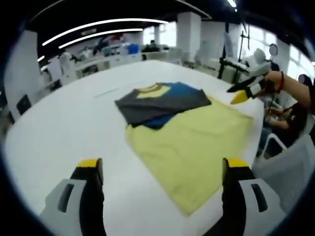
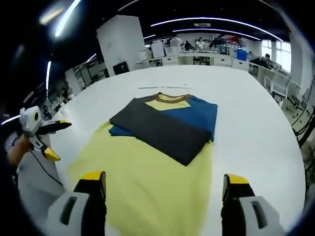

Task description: Fold the garment on the visible template until the final outline fits inside the template.

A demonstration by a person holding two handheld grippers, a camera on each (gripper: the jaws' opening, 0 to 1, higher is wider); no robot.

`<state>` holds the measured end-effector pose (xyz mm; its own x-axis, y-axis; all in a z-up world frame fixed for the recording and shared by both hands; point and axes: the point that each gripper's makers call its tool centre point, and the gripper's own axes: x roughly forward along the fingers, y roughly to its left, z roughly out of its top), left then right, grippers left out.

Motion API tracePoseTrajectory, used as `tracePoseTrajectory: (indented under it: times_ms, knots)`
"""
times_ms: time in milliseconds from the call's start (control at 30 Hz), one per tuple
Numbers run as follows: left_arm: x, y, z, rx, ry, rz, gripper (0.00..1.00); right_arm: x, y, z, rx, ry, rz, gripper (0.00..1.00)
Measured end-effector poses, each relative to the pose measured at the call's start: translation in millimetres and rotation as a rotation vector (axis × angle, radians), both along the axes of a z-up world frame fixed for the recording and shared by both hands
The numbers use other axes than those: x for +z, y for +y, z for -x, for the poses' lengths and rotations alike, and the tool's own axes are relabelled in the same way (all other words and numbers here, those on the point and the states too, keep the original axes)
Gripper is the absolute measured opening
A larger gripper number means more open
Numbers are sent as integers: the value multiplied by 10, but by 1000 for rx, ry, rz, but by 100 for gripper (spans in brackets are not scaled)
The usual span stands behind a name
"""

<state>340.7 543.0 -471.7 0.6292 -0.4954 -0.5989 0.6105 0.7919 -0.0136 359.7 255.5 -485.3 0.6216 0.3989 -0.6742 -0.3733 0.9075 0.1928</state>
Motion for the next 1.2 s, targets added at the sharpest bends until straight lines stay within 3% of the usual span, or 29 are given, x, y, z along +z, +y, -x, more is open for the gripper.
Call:
tracePoseTrajectory:
  times_ms: [233, 333, 500, 667, 800, 900, 967, 1200]
  knots:
    - [-121, 51, 165, 24, 77, 5, 93, -65, -85, 286, 16, 37, 26, 98]
    - [-166, 66, 217, 33, 108, 24, 90, -107, -159, 402, 22, 60, 49, 95]
    - [-223, 108, 276, 51, 132, -3, 88, -150, -220, 520, 13, 82, 47, 85]
    - [-293, 149, 314, 103, 165, 7, 76, -275, -306, 610, 6, 126, 88, 68]
    - [-409, 196, 400, 131, 223, -14, 65, -356, -321, 674, 0, 152, 88, 64]
    - [-474, 192, 447, 128, 246, -15, 56, -414, -337, 728, -17, 178, 79, 55]
    - [-495, 176, 467, 125, 254, -15, 54, -447, -358, 776, -26, 192, 85, 49]
    - [-560, 151, 486, 134, 274, -21, 48, -549, -445, 868, -45, 221, 124, 44]
